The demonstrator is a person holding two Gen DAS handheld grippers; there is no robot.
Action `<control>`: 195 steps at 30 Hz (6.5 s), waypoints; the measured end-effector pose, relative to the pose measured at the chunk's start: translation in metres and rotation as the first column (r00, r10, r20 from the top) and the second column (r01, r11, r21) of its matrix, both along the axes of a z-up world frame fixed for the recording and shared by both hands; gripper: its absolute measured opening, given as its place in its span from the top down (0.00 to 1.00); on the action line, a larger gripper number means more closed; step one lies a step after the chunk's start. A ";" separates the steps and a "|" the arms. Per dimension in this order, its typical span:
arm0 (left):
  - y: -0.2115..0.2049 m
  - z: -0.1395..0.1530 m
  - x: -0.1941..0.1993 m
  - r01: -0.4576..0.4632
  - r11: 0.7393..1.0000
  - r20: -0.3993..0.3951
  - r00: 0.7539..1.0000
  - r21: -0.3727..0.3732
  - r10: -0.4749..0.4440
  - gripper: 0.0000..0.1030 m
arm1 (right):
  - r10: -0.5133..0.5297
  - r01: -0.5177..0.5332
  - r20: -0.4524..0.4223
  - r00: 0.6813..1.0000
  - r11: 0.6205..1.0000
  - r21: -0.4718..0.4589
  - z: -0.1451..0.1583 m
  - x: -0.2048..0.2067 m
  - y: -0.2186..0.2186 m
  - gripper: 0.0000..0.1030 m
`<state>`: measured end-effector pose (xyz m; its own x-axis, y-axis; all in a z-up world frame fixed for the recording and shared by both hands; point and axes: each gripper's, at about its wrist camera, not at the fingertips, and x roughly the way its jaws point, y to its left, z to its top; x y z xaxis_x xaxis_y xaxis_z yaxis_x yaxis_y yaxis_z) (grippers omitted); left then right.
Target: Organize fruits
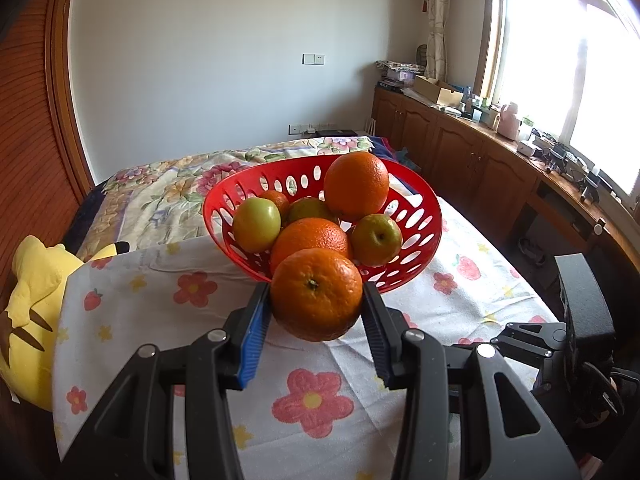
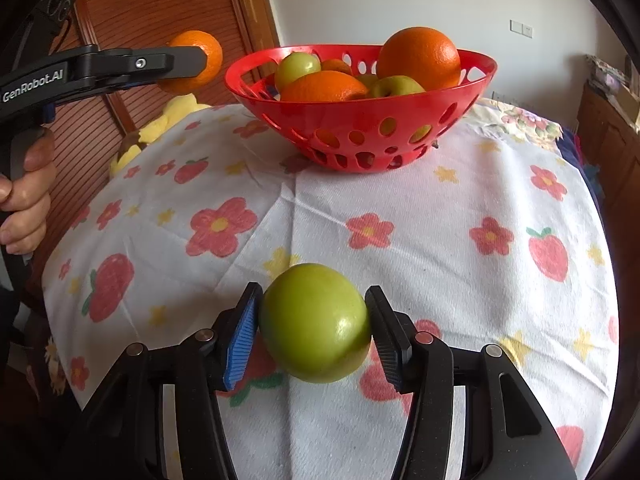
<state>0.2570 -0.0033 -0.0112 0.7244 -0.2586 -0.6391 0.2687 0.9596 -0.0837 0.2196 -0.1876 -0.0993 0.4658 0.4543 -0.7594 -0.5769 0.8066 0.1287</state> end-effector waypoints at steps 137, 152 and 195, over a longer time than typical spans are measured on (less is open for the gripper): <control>-0.004 0.069 -0.264 -0.178 0.984 0.320 0.932 0.005 0.167 0.04 | -0.377 0.308 0.463 0.802 0.926 0.219 0.159 -0.211 -0.061 0.00; -0.005 0.070 -0.272 -0.172 0.985 0.323 0.933 0.011 0.160 0.04 | -0.377 0.310 0.470 0.798 0.926 0.216 0.159 -0.216 -0.061 0.00; -0.003 0.068 -0.272 -0.172 0.985 0.323 0.933 0.008 0.161 0.04 | -0.379 0.312 0.468 0.798 0.925 0.217 0.159 -0.221 -0.062 0.00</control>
